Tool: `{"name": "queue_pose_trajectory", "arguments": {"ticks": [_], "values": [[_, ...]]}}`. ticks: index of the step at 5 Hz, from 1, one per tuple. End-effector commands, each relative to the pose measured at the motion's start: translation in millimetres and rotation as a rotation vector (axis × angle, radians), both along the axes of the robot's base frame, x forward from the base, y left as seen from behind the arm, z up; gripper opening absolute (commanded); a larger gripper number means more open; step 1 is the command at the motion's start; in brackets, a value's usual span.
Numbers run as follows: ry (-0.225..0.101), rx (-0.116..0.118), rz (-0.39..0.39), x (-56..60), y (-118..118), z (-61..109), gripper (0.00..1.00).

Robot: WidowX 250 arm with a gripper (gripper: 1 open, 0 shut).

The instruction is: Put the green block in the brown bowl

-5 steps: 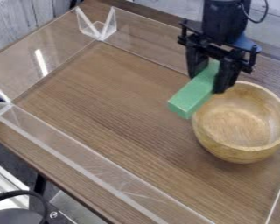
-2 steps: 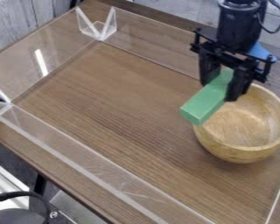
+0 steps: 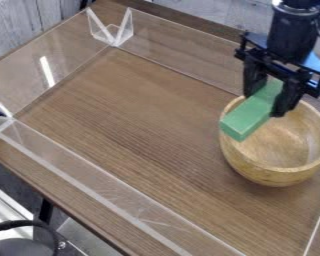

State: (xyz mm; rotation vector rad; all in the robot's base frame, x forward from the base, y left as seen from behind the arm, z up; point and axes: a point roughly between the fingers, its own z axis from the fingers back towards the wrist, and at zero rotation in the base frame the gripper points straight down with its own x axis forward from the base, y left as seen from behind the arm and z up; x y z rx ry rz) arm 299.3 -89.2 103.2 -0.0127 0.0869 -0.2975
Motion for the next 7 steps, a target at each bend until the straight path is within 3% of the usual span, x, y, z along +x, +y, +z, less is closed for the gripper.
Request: {"name": "queue_pose_trajectory", "arguments": {"ticks": [1, 3, 5, 7], "values": [[-0.063, 0.001, -0.038, 16.5, -6.0, 19.0, 0.00], [-0.084, -0.026, -0.014, 1.3, -7.1, 13.0, 0.00], [-0.041, -0.054, -0.018, 3.8, -21.7, -2.3, 0.00], [0.001, -0.070, -0.031, 1.2, -22.0, -19.9, 0.00]]}}
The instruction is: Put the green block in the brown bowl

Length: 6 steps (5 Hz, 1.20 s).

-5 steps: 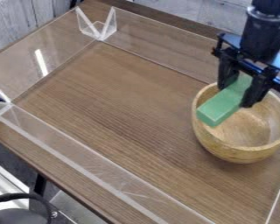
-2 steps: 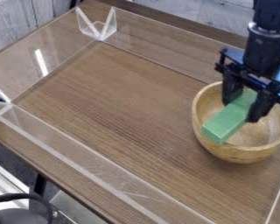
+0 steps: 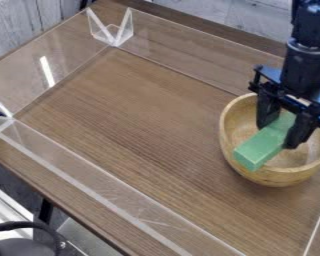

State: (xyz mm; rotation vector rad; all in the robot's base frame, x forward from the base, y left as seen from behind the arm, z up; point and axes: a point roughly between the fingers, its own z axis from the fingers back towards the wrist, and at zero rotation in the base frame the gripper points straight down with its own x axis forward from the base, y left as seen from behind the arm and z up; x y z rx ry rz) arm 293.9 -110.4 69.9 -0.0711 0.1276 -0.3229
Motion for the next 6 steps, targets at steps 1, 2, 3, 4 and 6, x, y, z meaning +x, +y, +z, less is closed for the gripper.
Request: {"name": "queue_pose_trajectory", "arguments": {"ticks": [1, 2, 3, 4, 6], "values": [[-0.035, -0.031, -0.012, 4.1, 0.6, 0.0, 0.00], [-0.024, -0.050, -0.014, 0.7, 3.4, -14.8, 0.00], [-0.025, -0.023, -0.033, 9.7, 3.6, -8.8, 0.00], [-0.032, 0.001, -0.049, 16.1, 3.0, 1.0, 1.00], [-0.086, 0.009, -0.006, 12.9, 8.7, 29.3, 1.00]]}}
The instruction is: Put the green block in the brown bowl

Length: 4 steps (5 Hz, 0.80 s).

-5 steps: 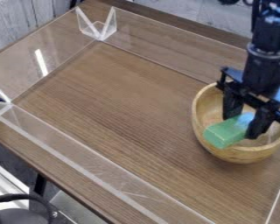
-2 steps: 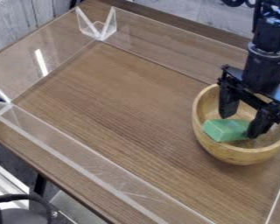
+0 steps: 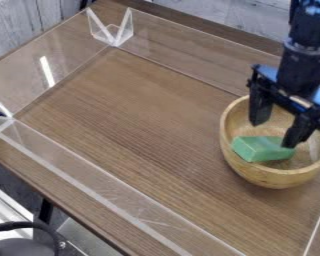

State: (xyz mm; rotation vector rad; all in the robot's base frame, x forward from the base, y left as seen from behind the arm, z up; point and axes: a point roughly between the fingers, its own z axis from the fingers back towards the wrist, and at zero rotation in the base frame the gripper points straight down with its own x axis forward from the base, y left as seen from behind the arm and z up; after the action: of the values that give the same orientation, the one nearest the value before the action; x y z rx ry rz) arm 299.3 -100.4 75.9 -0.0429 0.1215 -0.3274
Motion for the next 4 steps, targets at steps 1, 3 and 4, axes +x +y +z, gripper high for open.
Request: {"name": "queue_pose_trajectory", "arguments": {"ticks": [1, 3, 4], "values": [[-0.137, -0.022, 0.020, 7.6, 10.0, 48.4, 1.00], [-0.172, -0.023, 0.030, 14.2, 26.6, 75.3, 1.00], [-0.139, -0.027, -0.009, 19.8, 16.0, 62.7, 1.00]]}}
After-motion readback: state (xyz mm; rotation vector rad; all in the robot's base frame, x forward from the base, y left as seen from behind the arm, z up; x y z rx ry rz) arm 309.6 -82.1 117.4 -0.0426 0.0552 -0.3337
